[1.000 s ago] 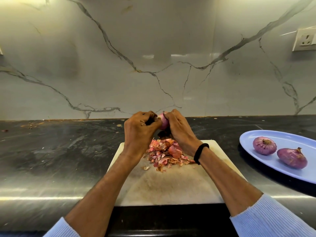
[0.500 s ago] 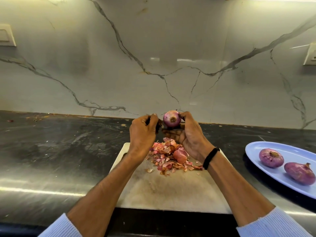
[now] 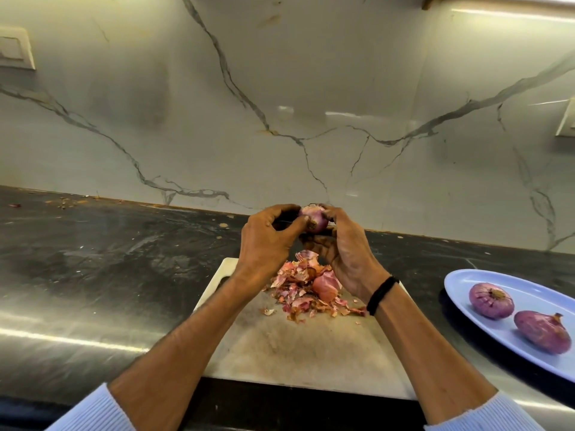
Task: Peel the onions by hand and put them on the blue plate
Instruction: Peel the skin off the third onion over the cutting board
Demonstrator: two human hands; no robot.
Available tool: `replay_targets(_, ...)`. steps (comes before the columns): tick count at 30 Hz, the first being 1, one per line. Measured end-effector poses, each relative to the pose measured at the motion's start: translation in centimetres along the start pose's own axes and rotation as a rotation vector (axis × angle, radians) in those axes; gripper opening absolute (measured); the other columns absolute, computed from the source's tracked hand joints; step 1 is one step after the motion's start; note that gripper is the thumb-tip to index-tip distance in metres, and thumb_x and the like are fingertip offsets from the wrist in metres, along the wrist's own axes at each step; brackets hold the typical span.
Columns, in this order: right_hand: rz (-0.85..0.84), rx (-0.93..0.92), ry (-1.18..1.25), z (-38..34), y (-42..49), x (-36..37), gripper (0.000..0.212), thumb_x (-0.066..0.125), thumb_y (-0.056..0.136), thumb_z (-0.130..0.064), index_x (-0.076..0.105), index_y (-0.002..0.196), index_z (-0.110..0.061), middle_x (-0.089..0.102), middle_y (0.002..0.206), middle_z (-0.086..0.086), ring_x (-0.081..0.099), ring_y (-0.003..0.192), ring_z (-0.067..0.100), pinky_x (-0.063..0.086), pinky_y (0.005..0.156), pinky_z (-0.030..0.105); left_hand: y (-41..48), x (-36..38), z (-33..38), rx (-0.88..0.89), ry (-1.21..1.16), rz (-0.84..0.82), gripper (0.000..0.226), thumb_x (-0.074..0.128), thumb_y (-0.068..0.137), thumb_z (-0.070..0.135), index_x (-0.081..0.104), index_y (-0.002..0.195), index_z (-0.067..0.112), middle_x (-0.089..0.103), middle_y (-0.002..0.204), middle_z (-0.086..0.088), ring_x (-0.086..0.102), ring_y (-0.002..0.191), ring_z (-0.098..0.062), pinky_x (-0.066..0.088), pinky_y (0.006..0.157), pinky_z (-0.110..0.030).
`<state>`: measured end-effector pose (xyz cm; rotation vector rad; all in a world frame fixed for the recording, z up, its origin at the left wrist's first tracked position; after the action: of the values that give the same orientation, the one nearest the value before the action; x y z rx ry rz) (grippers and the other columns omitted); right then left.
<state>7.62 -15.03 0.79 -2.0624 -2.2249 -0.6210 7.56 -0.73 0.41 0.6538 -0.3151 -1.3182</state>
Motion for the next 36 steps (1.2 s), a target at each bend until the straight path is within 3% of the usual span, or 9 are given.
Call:
replay_targets(5,-0.015,-0.019,-0.003,-0.1,0.0,0.0,0.030,0.051,0.101,-0.018,0.062,0.122,-0.001,0.065,0.118,0.023,0.068,0.091,0.024,0.058,0.070,0.029,-0.1,0.0,0.2,0.035,0.037,0.021,0.042,0.071,0.087,0.035,0.069,0.123,0.016,0.069,0.107,0.008,0.067,0.098,-0.003,0.056,0.086,-0.018)
replay_targets(11,-0.043,-0.032,-0.026,0.2,0.0,0.0,0.019,0.055,0.099,-0.014,0.070,0.109,-0.009,0.071,0.103,0.013,0.070,0.094,0.022,0.059,0.078,0.034,-0.1,-0.2,0.4,0.075,0.106,0.066,0.030,0.075,0.086,0.032,0.076,0.110,0.015,0.062,0.086,0.021,0.065,0.085,0.000,0.057,0.077,-0.021)
replay_targets(16,-0.039,-0.049,-0.072,0.6,-0.1,0.3,0.019,0.057,0.099,-0.018,0.072,0.106,-0.007,0.072,0.103,0.016,0.070,0.095,0.029,0.060,0.082,0.040,-0.4,-0.7,0.3,0.112,0.152,0.160,0.022,0.077,0.084,0.025,0.078,0.102,0.011,0.071,0.087,0.004,0.066,0.077,-0.001,0.057,0.070,-0.016)
replay_targets(19,-0.040,-0.060,-0.065,0.4,-0.1,0.3,0.019,0.058,0.099,-0.019,0.073,0.106,-0.009,0.071,0.103,0.017,0.071,0.092,0.030,0.061,0.081,0.040,-0.4,-1.1,0.5,0.093,0.134,0.182,0.019,0.077,0.084,0.024,0.078,0.098,0.012,0.069,0.080,0.010,0.069,0.075,-0.005,0.060,0.071,-0.025)
replay_targets(26,-0.038,-0.070,0.000,0.0,0.2,-0.3,0.018,0.057,0.099,-0.014,0.070,0.109,-0.007,0.071,0.102,0.012,0.070,0.091,0.022,0.061,0.077,0.035,-0.1,-0.2,0.0,0.014,0.046,0.071,0.037,0.072,0.085,0.040,0.074,0.114,0.017,0.075,0.100,0.004,0.071,0.090,-0.006,0.061,0.083,-0.034)
replay_targets(31,-0.059,-0.053,-0.003,0.1,0.2,-0.1,0.018,0.057,0.099,-0.012,0.071,0.109,-0.007,0.073,0.103,0.012,0.071,0.095,0.020,0.060,0.079,0.034,0.2,-0.3,0.1,0.091,0.152,0.078,0.038,0.074,0.086,0.035,0.073,0.116,0.013,0.072,0.108,-0.003,0.068,0.091,-0.008,0.059,0.082,-0.024)
replay_targets(36,-0.068,-0.062,-0.046,0.2,0.0,0.2,0.017,0.058,0.098,-0.013,0.075,0.100,-0.012,0.073,0.105,0.015,0.070,0.097,0.022,0.060,0.081,0.036,0.1,-0.3,0.1,0.134,0.164,0.081,0.048,0.070,0.077,0.046,0.077,0.107,0.010,0.070,0.100,-0.003,0.064,0.082,-0.002,0.053,0.070,-0.009)
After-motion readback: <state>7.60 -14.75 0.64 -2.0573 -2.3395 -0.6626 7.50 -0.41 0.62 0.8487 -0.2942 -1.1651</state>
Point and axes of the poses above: each hand's wrist, its own y-axis towards the middle knuckle, its own x-axis out of the palm, z = x × y, the point moved 3 cm from there along y, towards the middle knuckle
